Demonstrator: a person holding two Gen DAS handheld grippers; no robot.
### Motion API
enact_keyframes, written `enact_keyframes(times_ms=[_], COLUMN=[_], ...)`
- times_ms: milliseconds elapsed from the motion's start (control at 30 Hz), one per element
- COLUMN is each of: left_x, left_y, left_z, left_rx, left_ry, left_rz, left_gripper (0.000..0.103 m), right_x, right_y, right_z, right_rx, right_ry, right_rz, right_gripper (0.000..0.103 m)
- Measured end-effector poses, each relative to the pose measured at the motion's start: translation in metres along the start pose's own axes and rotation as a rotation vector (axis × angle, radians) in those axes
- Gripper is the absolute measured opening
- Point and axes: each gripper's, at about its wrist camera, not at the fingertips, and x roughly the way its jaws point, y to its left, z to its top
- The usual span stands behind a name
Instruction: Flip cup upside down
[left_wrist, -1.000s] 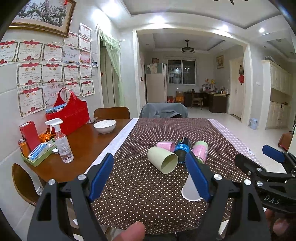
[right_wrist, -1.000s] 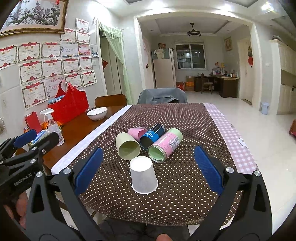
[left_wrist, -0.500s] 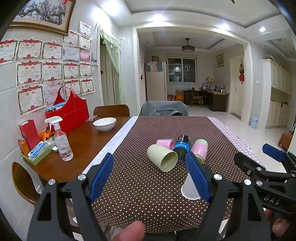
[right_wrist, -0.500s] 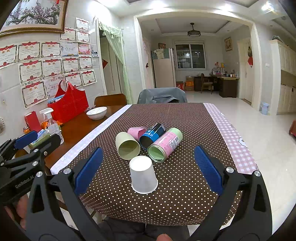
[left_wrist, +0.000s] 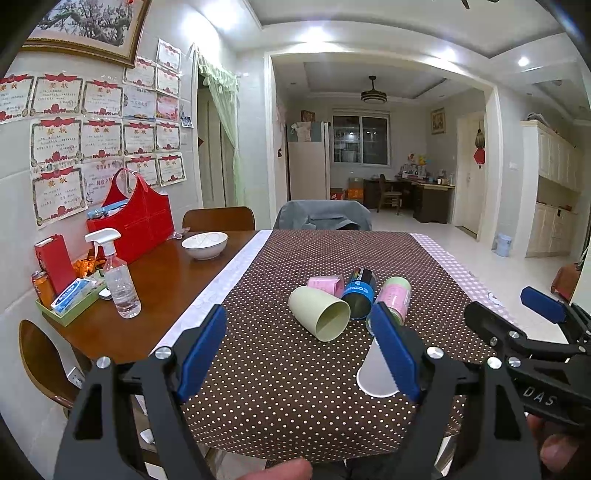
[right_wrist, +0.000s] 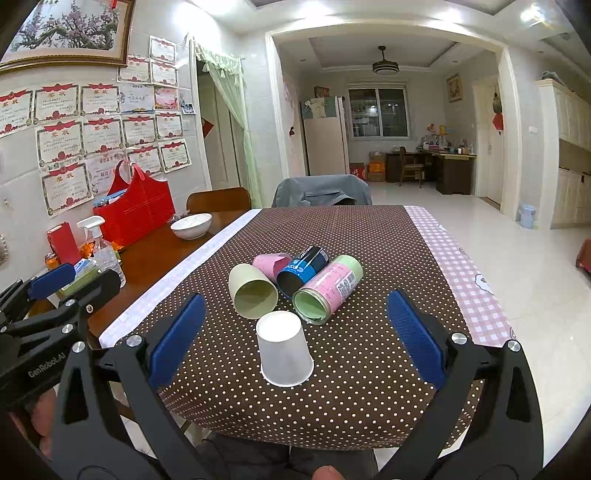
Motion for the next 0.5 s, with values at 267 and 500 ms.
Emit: enact_keyframes(times_ms=[267,500], left_x=[-0.0015,-0.0003], left_y=[-0.0011,-0.0035], left_z=[-0.0029,-0.0017], left_rx=[0.001,0.007], left_ry=[-0.017,-0.007], left_rz=[-0.006,0.024], left_gripper=[0.079,0.079], right_x=[0.0000,-0.0003], right_y=[-0.0007,-0.0001], right_z=[-0.0016,-0.0019], right_rx=[-0.001,-0.001], right_ry=[0.002,0.000], right_rz=[0.006,0.005], right_gripper=[0.097,0.097])
